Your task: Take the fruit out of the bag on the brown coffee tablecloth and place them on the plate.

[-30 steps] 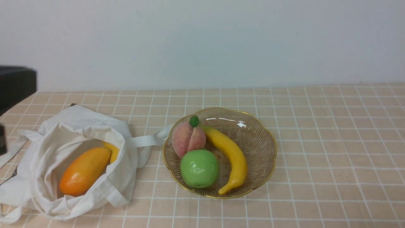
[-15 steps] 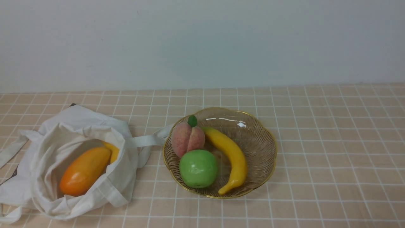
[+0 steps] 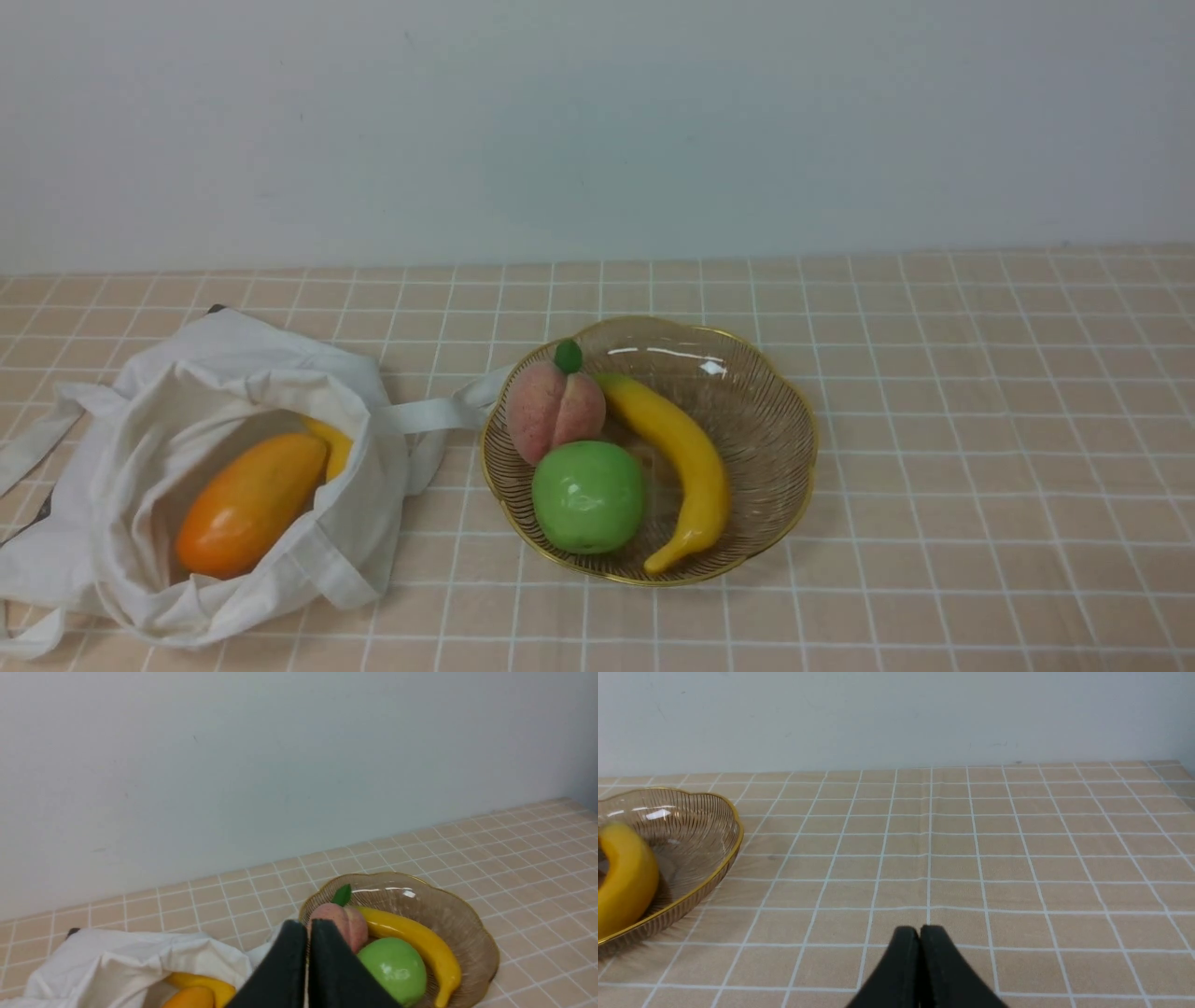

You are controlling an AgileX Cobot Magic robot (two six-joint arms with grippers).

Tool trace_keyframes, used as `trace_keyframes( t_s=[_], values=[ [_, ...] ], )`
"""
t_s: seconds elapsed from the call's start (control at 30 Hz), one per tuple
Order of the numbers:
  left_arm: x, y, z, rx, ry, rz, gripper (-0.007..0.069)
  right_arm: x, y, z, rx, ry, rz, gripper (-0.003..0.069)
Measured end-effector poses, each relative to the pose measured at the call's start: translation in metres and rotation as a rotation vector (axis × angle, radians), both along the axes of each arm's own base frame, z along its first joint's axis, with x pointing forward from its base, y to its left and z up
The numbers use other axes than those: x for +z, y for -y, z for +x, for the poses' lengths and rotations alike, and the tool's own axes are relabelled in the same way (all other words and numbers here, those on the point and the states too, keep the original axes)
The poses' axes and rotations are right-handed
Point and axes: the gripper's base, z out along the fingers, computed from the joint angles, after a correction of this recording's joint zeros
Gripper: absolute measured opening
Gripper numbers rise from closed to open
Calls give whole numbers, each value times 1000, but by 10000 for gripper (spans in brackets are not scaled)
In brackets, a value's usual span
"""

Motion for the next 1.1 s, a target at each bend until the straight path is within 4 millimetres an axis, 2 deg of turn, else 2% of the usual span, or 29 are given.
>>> trace_keyframes(
  t_s=[0.03,0.1,0.13,0.27,0.37,0.4,0.47,0.63,1.1],
  values=[
    [-7,-1,-1,11,15,-5,-8,0,0,0,0,0,0,-18],
    [-53,-3,1,91,24,14,-8,0,0,0,0,0,0,-18],
    [-56,-4,1,99,24,22,-8,0,0,0,0,0,0,-18],
    [-120,-7,7,204,-62,50,-8,0,0,0,0,0,0,-18],
    [-156,-9,11,248,-164,71,-8,0,0,0,0,0,0,-18],
    [-156,-9,11,250,-166,71,-8,0,0,0,0,0,0,-18],
    [-172,-9,12,258,-214,81,-8,0,0,0,0,0,0,-18],
    [-170,-9,15,263,-148,66,-8,0,0,0,0,0,0,-18],
    [-169,-9,15,263,-137,61,-8,0,0,0,0,0,0,-18]
  ],
)
